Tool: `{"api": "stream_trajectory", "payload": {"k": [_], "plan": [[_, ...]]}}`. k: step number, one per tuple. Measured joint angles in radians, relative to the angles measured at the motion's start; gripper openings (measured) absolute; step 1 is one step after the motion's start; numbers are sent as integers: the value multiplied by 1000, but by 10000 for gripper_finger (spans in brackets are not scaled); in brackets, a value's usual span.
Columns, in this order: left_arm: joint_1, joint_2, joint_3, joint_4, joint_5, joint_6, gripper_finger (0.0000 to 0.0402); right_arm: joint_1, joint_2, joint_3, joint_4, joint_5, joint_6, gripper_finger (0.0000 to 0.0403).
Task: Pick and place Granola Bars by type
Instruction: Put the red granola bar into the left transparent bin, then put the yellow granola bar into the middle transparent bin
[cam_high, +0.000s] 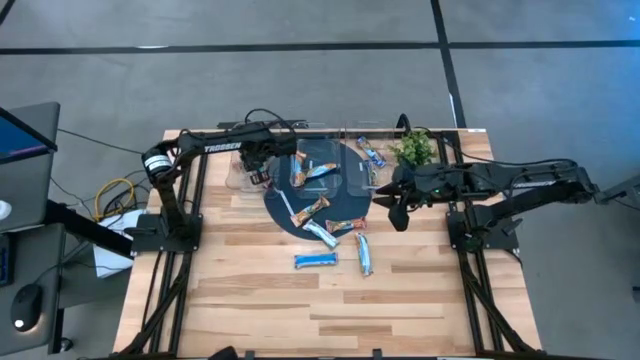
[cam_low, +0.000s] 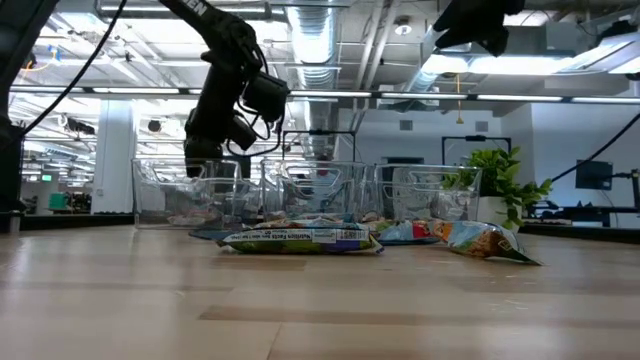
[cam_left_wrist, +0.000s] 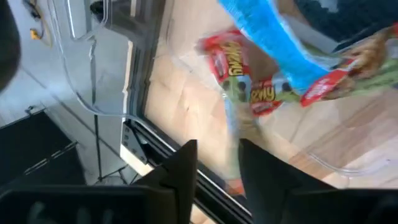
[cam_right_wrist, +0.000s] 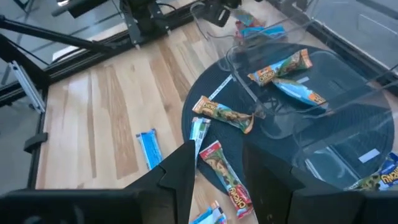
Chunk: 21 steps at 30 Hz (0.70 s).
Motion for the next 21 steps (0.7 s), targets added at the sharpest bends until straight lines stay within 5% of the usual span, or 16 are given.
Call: {"api": "stream_trajectory", "payload": {"k": [8, 21], "plan": [[-3, -138, 0, -9, 59, 37, 170, 1, 89, 0, 39, -8, 0, 122], [-116, -669, 1, 123, 387, 2, 180, 47, 356, 0, 88, -86, -125, 122]]}}
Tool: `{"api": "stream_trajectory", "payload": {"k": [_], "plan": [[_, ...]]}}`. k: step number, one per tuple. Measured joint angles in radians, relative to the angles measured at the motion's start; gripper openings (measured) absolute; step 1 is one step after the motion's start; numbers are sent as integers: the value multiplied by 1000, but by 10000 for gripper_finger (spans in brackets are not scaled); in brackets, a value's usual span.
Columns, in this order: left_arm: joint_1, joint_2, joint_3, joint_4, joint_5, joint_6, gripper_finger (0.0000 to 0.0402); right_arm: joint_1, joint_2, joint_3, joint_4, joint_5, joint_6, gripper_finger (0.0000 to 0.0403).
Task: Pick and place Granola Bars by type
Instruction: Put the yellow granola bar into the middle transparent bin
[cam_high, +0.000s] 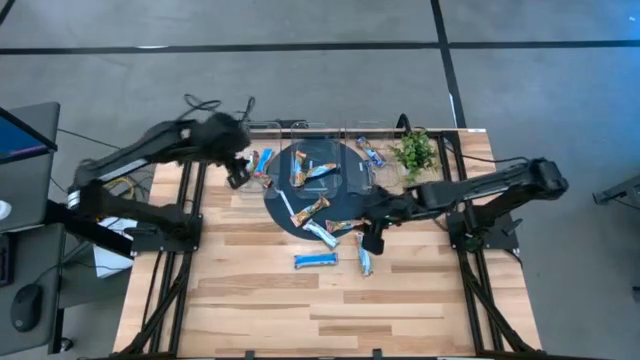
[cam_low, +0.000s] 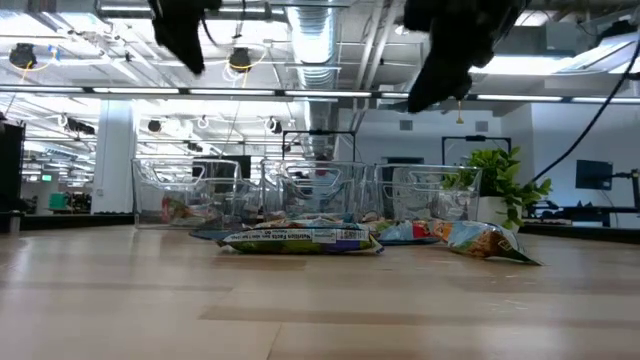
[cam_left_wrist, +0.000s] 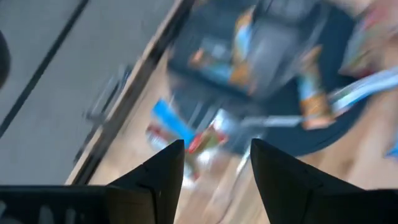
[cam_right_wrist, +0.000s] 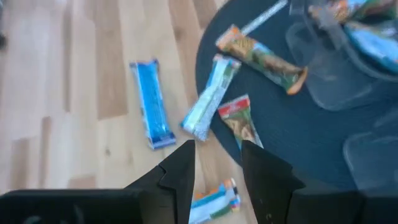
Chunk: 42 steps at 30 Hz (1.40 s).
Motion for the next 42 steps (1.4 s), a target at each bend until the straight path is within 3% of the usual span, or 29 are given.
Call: {"api": "stream_trajectory", "payload": {"k": [4, 7, 15, 26, 34, 42], "plan": [[-55, -126, 0, 66, 33, -32, 180, -5, 77, 0, 39, -5, -3, 122], [-94, -195, 0, 84, 34, -75, 180, 1, 121, 0, 34, -64, 66, 122], [-152, -286, -18, 85, 19, -187, 180, 79, 162, 0, -98, -59, 509, 122], [-164, -296, -124, 174, -26, -147, 180, 181, 164, 0, -216, 5, 966, 122], [-164, -290, -201, 267, -18, -101, 180, 175, 164, 0, -184, 8, 1009, 131], [-164, -290, -217, 264, -17, -98, 180, 139, 176, 1, -196, 1, 1022, 221]]}}
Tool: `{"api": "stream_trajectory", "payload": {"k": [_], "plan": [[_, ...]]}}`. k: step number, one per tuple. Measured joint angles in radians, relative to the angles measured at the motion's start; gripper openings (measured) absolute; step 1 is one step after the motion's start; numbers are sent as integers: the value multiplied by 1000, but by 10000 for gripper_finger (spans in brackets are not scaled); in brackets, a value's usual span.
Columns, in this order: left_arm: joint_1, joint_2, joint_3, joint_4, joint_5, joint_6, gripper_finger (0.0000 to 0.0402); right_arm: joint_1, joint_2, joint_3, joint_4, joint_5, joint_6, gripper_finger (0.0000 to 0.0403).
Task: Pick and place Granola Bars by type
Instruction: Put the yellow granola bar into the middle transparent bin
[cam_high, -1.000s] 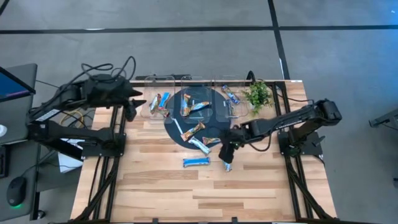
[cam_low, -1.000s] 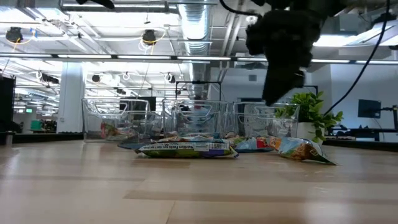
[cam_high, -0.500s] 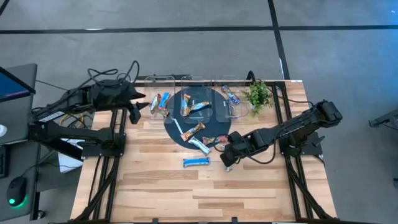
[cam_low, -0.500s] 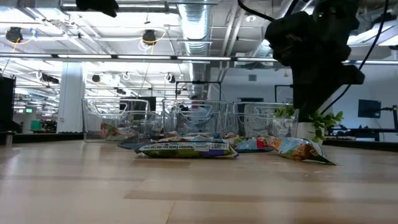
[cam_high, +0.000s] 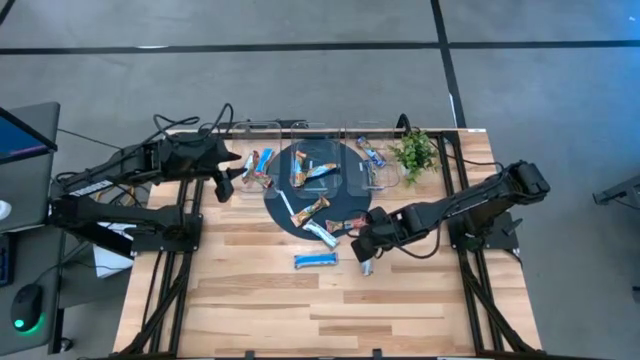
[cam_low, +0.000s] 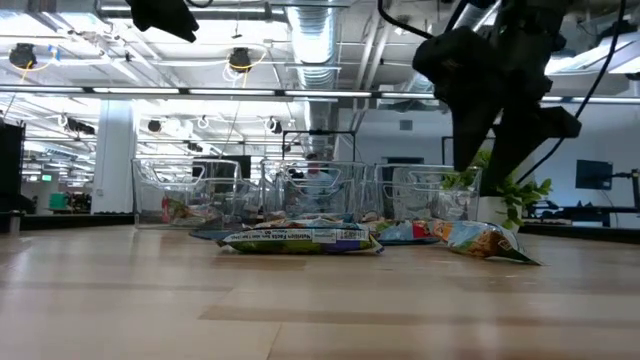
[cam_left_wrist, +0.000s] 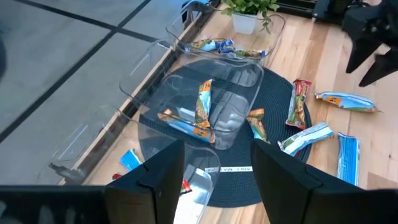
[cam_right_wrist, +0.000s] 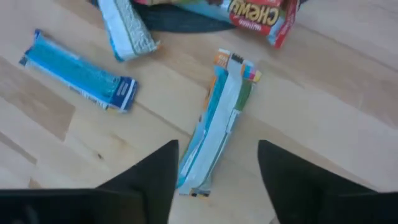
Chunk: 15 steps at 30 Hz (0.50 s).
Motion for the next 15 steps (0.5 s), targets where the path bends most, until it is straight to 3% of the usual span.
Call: {"api": "stream_trajectory", "payload": {"k": [5, 9, 15], "plan": [[0, 0, 0, 0, 0, 4, 180, -21, 80, 1, 32, -75, 0, 254], [0, -1, 0, -1, 0, 3, 180, -31, 165, -1, 92, -175, -20, 255], [0, -1, 0, -1, 0, -1, 180, -27, 225, 3, 169, -210, -16, 255]]}}
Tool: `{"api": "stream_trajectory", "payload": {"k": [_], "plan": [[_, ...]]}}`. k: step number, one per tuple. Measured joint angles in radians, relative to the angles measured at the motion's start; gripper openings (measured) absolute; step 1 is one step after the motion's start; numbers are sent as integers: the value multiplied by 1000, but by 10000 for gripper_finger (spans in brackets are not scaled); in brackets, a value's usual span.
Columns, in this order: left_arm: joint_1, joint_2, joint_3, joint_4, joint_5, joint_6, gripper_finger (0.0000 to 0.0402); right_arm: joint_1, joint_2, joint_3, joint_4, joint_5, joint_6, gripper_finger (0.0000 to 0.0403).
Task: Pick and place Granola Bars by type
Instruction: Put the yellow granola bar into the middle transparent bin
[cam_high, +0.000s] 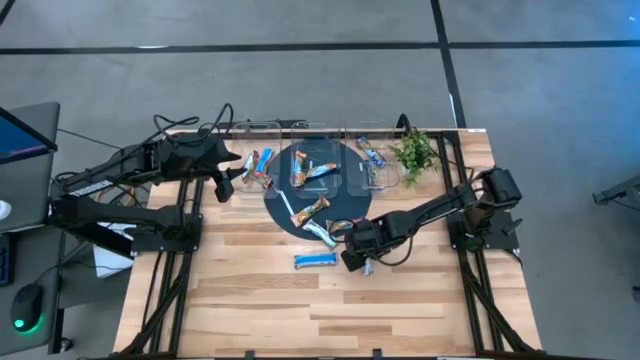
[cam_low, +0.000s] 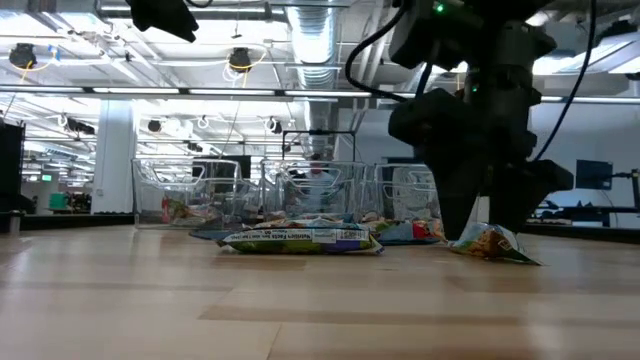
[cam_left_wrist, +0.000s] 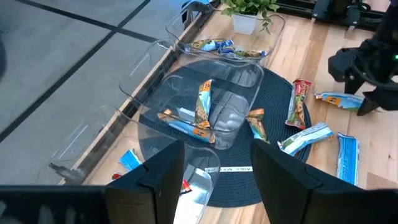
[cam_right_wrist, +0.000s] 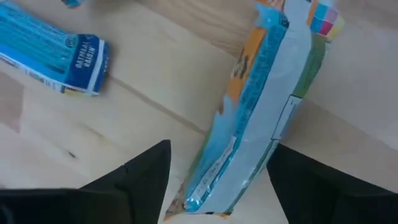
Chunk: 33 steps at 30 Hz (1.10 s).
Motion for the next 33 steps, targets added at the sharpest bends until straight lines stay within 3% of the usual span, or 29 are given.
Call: {"api": "stream_trajectory", "payload": {"k": [13, 26, 33], "plan": [[0, 0, 0, 0, -1, -21, 180, 41, 18, 1, -22, 96, -102, 248], [0, 1, 0, 0, -4, -39, 180, 70, 20, -2, -42, 141, -172, 97], [0, 1, 0, 0, -4, -39, 180, 120, 14, -3, -31, 158, -400, 73]]}}
